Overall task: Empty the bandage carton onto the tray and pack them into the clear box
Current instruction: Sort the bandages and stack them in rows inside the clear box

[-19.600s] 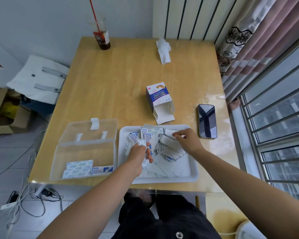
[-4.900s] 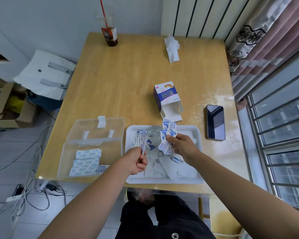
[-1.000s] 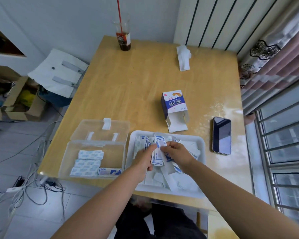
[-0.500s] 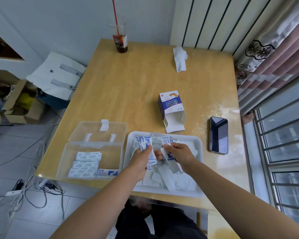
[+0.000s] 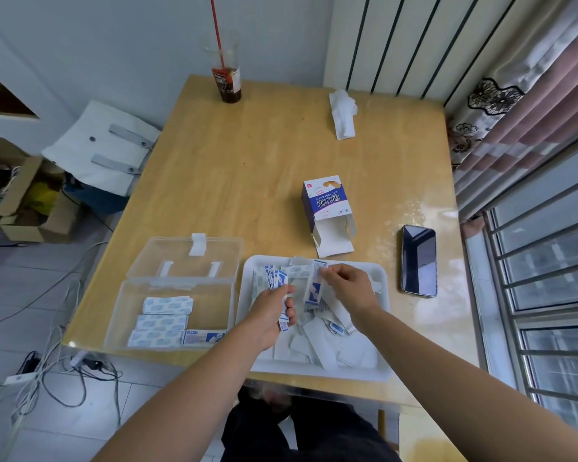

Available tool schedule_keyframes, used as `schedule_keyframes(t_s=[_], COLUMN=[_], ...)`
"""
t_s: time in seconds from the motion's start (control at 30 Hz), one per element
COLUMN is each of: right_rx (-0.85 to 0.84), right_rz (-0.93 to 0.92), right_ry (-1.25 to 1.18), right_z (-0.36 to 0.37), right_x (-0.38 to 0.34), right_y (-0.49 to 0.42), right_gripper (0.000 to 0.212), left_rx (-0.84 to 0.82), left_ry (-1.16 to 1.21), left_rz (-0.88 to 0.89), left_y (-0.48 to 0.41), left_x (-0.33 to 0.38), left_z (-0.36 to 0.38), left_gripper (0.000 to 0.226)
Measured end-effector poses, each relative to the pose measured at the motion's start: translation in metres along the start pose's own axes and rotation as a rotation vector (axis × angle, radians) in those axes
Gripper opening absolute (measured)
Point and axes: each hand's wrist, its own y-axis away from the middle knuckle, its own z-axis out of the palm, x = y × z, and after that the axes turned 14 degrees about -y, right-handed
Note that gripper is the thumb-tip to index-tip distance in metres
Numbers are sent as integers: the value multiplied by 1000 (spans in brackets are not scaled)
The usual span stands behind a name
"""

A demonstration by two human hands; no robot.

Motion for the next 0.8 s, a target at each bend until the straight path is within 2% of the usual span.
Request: schedule_keyframes(t_s=[0.07, 0.17, 0.33, 0.43, 0.53, 0.6, 0.7, 0.73, 0.8], right_rx=[-148, -310, -283, -293, -299, -393, -515, -498, -412], right_rz=[94, 145, 97, 77, 23, -11, -18, -35, -33], right_ry=[-91, -1, 41, 75, 158, 268, 410, 408, 313], right_z=[7, 16, 20, 17, 11, 6, 0, -3, -8], right_x=[-4, -1, 0, 1, 6, 7, 8, 9, 12], right_y=[4, 7, 9, 9, 7, 8, 10, 11, 11], right_gripper=[23, 25, 16, 11, 36, 45, 10, 6, 11], left_rx=[-32, -150, -254, -191, -202, -240, -266, -270, -234], left_ry=[-16, -15, 0, -261, -439, -497, -594, -608, -584], left_rz=[-7, 5, 41, 63, 64, 56, 26, 14, -8], left_y=[3, 9, 18, 17, 18, 20, 21, 21, 22], left_x=[3, 6, 7, 3, 0, 1, 2, 2, 3], left_z=[3, 6, 3, -1, -5, -7, -12, -14, -18], left_gripper=[20, 28, 36, 30, 28, 26, 26, 26, 22])
